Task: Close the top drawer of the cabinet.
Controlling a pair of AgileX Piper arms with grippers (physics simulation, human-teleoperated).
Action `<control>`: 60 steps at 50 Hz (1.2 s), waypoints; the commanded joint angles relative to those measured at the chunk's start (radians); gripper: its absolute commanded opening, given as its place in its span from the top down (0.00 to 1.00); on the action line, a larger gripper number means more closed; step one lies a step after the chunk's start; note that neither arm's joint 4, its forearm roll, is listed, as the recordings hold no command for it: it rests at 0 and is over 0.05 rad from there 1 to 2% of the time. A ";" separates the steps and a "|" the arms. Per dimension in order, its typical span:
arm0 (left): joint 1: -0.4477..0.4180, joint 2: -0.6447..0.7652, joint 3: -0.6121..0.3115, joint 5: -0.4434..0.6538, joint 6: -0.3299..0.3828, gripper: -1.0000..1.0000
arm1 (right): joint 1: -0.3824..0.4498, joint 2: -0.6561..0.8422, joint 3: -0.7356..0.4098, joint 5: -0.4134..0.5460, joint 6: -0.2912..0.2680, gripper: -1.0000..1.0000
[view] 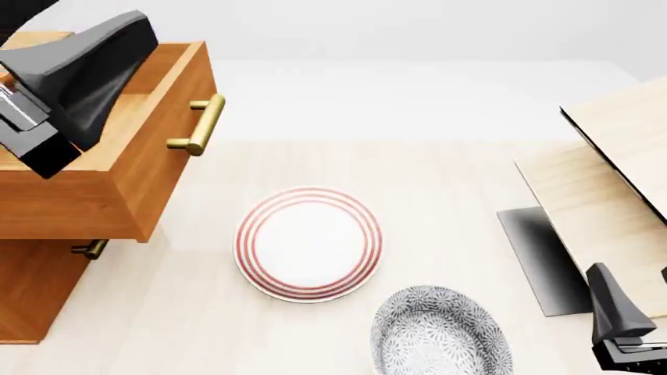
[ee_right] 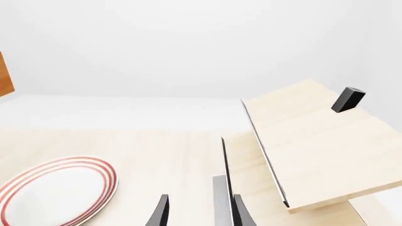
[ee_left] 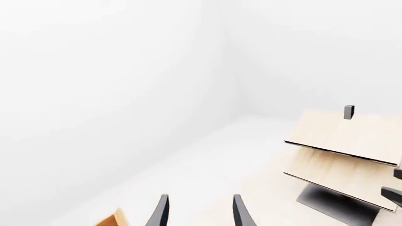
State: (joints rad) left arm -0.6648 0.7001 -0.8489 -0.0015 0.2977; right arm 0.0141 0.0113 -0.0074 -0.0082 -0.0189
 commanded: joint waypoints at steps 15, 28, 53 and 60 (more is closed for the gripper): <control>-0.064 0.212 -0.035 -0.038 0.016 0.00 | 0.000 0.001 -0.001 -0.001 0.000 0.00; -0.080 0.308 -0.065 -0.051 0.029 0.00 | 0.000 0.001 -0.001 -0.001 0.000 0.00; -0.094 0.453 -0.184 0.053 -0.066 0.00 | 0.000 0.002 -0.001 -0.001 0.000 0.00; -0.096 0.496 -0.213 0.079 -0.125 0.00 | 0.000 0.002 -0.001 -0.001 0.000 0.00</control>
State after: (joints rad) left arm -0.7560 1.1383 -1.0208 0.0420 0.2314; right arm 0.0141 0.0131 -0.0079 -0.0093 -0.0188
